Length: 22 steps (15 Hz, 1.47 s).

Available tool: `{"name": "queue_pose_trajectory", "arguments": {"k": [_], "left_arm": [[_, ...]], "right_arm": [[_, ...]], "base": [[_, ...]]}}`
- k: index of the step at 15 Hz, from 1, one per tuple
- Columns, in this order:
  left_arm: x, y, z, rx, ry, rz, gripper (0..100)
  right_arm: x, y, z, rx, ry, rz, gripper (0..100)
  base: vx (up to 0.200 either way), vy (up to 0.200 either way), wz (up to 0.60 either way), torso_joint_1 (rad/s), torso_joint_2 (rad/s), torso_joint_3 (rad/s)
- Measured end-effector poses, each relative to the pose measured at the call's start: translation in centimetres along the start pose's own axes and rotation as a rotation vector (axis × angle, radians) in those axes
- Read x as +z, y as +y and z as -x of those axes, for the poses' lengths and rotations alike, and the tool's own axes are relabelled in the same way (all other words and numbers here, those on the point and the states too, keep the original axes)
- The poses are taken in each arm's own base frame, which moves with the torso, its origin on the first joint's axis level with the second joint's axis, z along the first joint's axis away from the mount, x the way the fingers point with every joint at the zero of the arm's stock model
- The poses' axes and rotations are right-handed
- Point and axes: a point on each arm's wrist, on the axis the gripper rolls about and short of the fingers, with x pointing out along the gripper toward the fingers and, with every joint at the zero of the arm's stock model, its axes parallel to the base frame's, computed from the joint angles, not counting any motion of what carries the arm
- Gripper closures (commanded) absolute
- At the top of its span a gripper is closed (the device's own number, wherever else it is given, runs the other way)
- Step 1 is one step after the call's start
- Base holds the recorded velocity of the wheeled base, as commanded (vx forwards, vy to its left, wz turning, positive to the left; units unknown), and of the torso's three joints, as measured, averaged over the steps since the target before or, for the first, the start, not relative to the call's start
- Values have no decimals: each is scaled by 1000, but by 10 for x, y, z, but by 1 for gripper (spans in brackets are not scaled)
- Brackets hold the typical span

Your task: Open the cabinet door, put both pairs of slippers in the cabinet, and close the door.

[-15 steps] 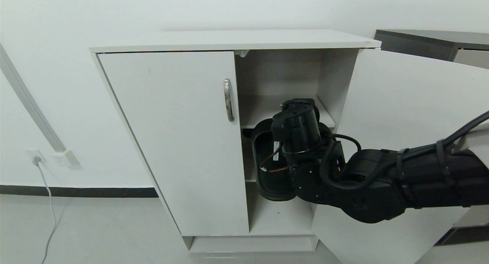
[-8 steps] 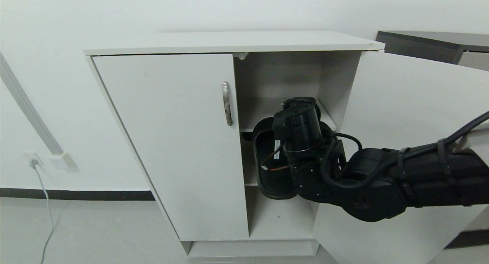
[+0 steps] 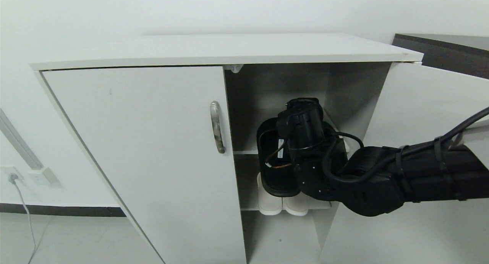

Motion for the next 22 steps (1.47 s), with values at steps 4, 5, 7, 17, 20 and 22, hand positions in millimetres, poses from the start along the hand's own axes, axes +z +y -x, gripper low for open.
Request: {"name": "queue_pose_trajectory", "arguments": {"k": [4, 5, 7, 17, 20, 22], "left_arm": [[0, 0, 0, -1, 0, 0, 100], [0, 0, 0, 0, 0, 0, 100], [0, 0, 0, -1, 0, 1, 100], [0, 0, 0, 1, 0, 1, 100], [0, 0, 0, 1, 0, 1, 100], [0, 0, 0, 1, 0, 2, 100]], "right_arm": [[-2, 3, -1, 7, 4, 21, 100], [-2, 4, -2, 15, 5, 22, 100], [1, 6, -5, 36, 6, 28, 100], [34, 8, -45, 43, 20, 22, 100], [44, 4, -62, 13, 9, 2, 100], [44, 4, -69, 4, 6, -3, 100]], "base": [[0, 0, 0, 0, 0, 0], [0, 0, 0, 0, 0, 0], [0, 0, 0, 0, 0, 0], [0, 0, 0, 0, 0, 0], [0, 0, 0, 0, 0, 0], [0, 0, 0, 0, 0, 0]]}}
